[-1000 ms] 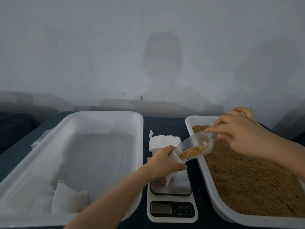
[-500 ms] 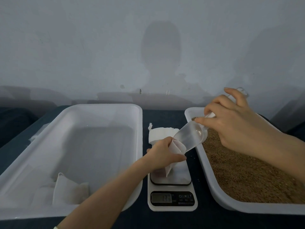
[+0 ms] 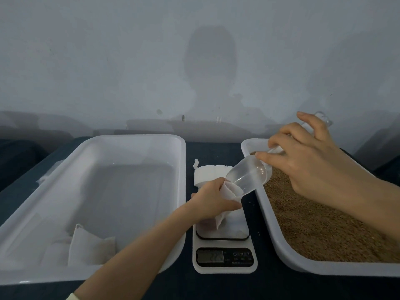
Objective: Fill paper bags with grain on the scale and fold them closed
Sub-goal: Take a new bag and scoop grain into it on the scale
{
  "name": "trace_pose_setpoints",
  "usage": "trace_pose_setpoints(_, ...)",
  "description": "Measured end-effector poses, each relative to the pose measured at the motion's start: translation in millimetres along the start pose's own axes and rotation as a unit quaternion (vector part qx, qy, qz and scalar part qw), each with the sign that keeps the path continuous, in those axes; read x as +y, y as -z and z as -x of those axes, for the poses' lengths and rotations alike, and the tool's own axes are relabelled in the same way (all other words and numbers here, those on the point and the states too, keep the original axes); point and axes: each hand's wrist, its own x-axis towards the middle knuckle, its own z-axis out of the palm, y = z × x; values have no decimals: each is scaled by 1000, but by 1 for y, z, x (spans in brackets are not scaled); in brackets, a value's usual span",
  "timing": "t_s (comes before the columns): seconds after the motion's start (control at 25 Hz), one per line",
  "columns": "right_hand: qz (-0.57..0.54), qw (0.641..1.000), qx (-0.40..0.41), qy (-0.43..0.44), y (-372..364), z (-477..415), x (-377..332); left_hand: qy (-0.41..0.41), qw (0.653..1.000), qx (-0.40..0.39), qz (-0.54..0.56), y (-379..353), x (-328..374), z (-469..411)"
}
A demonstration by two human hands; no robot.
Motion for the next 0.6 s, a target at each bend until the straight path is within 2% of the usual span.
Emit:
trace_pose_setpoints(0.44, -17, 999, -23, -17, 3, 3, 4, -3, 1000, 7, 3, 0, 0, 1)
trace_pose_setpoints(0.52, -16, 998, -23, -59, 1, 8, 13, -5, 1000, 7, 1, 0, 0, 1)
trace_pose_setpoints(0.6, -20, 989, -22, -145, -9, 18, 23, -8, 1000, 4, 7, 0, 0, 1)
